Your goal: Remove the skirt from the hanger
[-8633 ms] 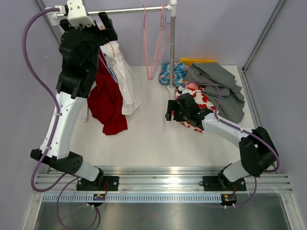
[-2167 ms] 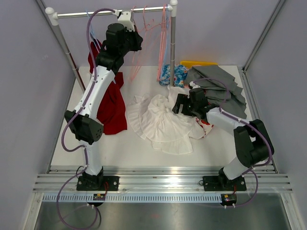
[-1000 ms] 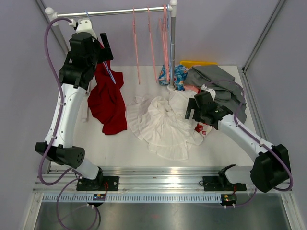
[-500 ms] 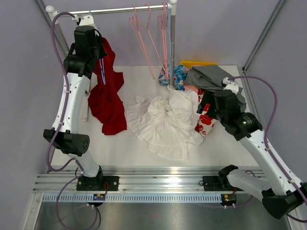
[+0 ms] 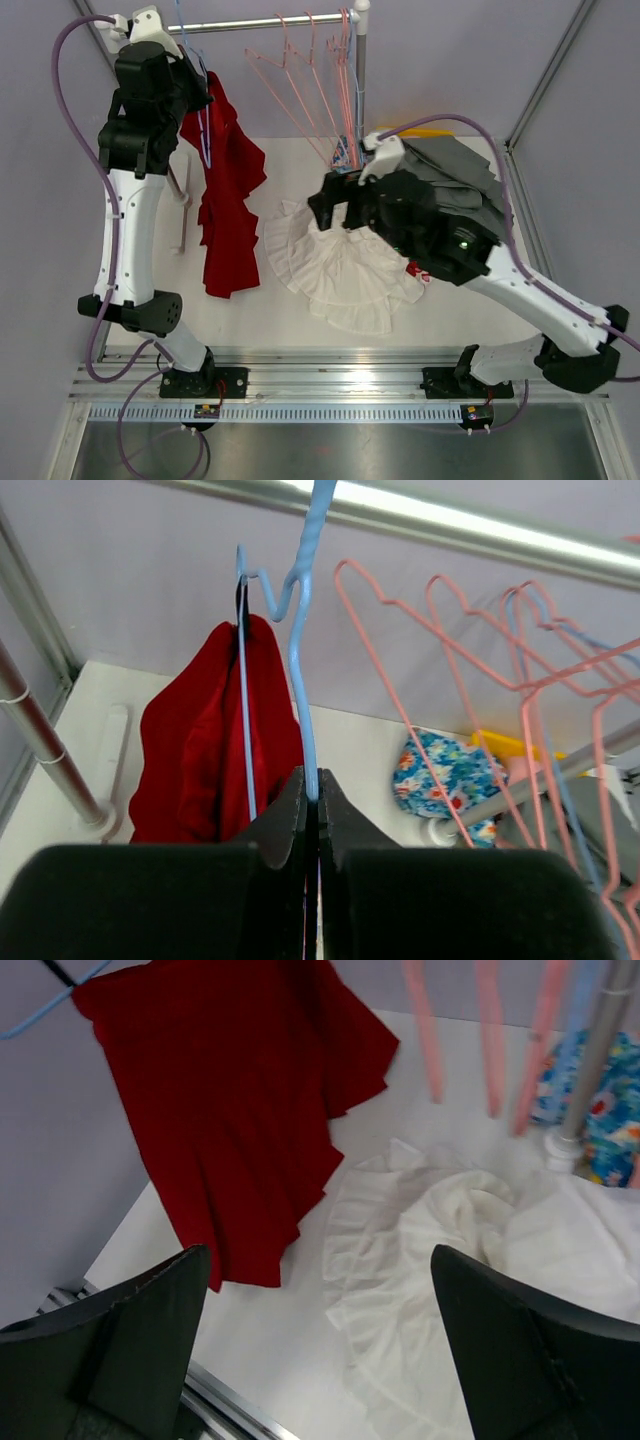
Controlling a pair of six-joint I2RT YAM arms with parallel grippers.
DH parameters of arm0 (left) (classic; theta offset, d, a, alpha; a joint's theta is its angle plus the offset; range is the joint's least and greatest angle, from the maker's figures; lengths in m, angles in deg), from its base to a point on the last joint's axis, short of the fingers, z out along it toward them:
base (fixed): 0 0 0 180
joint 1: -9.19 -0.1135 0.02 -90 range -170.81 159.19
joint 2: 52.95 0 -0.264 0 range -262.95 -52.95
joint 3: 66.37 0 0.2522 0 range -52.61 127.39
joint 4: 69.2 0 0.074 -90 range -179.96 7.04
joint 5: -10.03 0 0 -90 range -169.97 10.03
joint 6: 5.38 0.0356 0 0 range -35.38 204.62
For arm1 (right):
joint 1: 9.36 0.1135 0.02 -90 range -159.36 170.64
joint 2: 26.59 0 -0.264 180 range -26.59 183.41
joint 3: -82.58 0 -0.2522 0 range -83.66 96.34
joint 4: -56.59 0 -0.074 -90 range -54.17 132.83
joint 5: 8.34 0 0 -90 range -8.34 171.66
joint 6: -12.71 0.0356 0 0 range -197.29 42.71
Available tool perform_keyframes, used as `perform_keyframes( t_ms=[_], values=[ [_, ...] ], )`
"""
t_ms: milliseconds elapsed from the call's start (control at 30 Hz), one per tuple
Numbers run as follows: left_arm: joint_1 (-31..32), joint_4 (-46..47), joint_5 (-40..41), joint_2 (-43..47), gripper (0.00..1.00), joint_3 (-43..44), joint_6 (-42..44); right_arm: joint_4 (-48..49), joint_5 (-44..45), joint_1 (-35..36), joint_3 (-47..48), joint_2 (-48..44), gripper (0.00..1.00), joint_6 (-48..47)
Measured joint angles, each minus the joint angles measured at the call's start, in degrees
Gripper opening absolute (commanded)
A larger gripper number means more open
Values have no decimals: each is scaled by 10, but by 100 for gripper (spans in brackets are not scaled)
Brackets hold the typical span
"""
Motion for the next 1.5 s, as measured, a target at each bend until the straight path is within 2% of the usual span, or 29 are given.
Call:
perform_keyframes(
  t_ms=[133, 300, 500, 700, 800, 833, 867, 900, 933, 1167, 1367, 1500],
  values=[
    [6, 0, -16, 10, 0, 11, -23, 26, 52, 89, 84, 125, 99, -6],
    [11, 0, -35, 14, 0, 17, -47, 29, 87, 139, 187, 250, 100, -13],
    [12, 5, -60, 38, 0, -14, -63, 40, 107, 156, 306, 352, 99, -16],
    [12, 11, -76, 51, 0, -23, -70, 64, 125, 156, 334, 398, 98, -12],
    [12, 11, -82, 55, 0, -23, -74, 88, 137, 156, 325, 416, 83, -9],
    [12, 11, -83, 56, 0, -23, -75, 107, 142, 156, 311, 419, 62, -9],
    [12, 11, -84, 57, 0, -23, -77, 124, 146, 156, 292, 420, 35, -14],
    [12, 11, -85, 57, 0, -23, -78, 140, 150, 156, 276, 420, 15, -15],
    [12, 11, -86, 57, 0, -23, -79, 158, 154, 157, 261, 423, 0, -19],
    [12, 38, -89, 79, 0, -83, -77, 245, 210, 181, 224, 436, 0, -75],
    [12, 129, -77, 150, 0, -247, -74, 257, 254, 238, 219, 409, 0, -149],
    [13, 165, -63, 179, 0, -335, -77, 260, 280, 273, 250, 391, 0, -200]
  ],
)
